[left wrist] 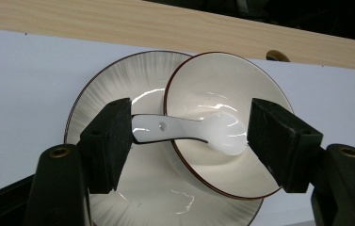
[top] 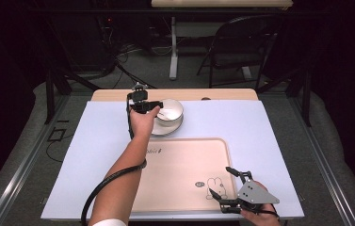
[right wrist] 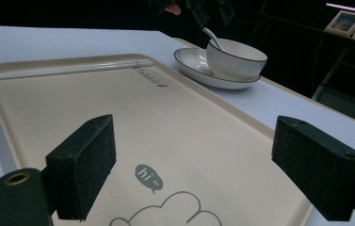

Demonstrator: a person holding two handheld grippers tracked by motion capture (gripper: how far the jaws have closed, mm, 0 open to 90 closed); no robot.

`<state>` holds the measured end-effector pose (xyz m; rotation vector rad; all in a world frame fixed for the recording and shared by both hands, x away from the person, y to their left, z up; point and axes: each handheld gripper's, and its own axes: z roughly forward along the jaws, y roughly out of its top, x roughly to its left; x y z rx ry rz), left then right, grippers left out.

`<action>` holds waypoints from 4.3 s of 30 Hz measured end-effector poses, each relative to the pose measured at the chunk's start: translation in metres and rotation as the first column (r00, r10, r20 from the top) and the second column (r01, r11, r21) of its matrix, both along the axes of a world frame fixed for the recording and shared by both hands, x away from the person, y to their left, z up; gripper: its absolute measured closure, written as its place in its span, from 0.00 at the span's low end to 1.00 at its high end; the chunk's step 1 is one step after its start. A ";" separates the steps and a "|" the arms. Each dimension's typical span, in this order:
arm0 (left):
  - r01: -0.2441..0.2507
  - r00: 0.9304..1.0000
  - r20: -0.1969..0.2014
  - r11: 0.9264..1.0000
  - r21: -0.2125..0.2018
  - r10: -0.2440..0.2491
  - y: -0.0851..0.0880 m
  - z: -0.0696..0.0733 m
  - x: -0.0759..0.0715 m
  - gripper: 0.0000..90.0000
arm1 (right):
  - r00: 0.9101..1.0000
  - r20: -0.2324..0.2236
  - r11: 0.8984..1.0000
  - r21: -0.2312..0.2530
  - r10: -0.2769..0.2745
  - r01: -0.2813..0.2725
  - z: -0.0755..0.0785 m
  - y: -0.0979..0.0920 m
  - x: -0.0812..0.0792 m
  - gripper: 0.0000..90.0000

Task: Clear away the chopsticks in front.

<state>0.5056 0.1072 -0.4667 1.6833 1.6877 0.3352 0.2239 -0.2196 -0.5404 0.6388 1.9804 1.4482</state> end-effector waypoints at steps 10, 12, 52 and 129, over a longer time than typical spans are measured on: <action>-0.021 1.000 -0.010 1.000 -0.012 0.021 0.003 -0.014 0.003 0.36 | 1.000 -0.001 1.000 -0.001 0.000 0.000 0.000 0.000 0.000 0.15; -0.021 1.000 -0.015 1.000 -0.014 0.021 0.003 -0.017 0.004 0.36 | 1.000 -0.001 1.000 0.000 0.000 0.000 0.000 0.000 0.000 0.15; -0.066 0.998 -0.007 0.997 -0.041 0.066 -0.010 -0.051 0.016 0.44 | 1.000 -0.002 1.000 -0.006 0.009 -0.009 0.000 0.001 0.000 0.15; 0.021 0.993 0.117 0.998 0.052 -0.027 -0.012 0.008 0.014 0.94 | 1.000 -0.005 1.000 -0.003 0.006 -0.006 0.000 0.001 0.001 0.15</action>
